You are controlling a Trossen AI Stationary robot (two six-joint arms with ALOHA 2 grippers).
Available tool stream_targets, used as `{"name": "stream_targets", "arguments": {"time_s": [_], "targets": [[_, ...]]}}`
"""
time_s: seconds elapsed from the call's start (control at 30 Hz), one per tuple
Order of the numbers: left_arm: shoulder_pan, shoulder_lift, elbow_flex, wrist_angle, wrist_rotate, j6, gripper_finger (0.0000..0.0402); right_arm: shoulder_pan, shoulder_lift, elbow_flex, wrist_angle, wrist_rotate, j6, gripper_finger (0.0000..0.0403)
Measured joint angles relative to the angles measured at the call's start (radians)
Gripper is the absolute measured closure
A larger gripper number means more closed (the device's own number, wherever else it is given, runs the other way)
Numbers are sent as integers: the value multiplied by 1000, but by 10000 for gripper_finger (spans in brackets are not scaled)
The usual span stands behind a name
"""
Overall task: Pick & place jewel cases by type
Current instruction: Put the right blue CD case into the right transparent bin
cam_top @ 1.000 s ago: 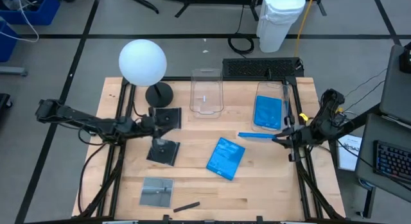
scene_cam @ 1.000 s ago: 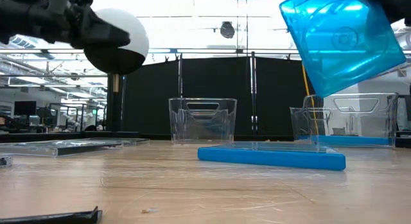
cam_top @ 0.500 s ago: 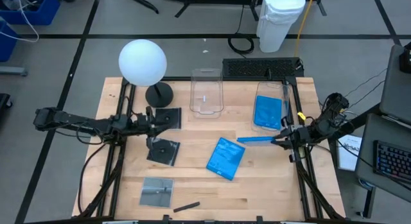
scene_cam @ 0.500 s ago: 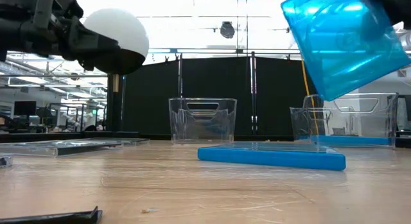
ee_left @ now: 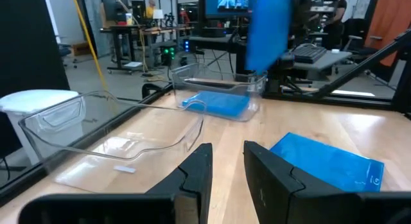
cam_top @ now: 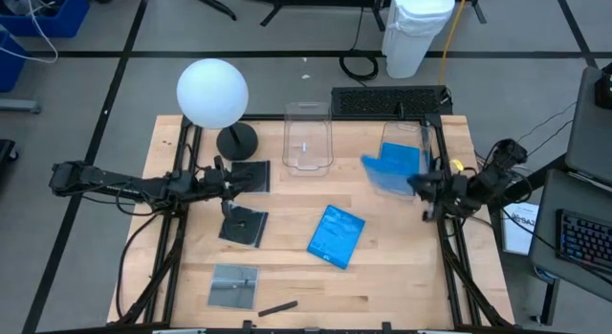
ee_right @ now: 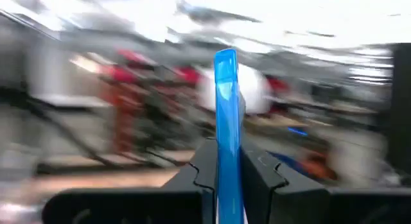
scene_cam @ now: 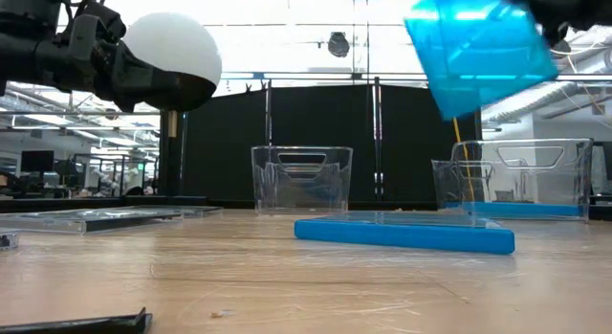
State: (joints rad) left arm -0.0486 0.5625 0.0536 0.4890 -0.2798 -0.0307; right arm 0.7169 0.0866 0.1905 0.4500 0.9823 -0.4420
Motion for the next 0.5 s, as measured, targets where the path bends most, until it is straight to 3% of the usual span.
{"name": "stream_targets", "arguments": {"time_s": [0.1,0.2,0.5], "targets": [[0,0,0,0,0,0,305,-17,32,11,6,269,-103,375],[0,0,0,1,0,0,305,-44,53,11,20,416,-160,375],[0,0,0,1,0,0,305,-176,112,-9,5,453,-40,375]]}}
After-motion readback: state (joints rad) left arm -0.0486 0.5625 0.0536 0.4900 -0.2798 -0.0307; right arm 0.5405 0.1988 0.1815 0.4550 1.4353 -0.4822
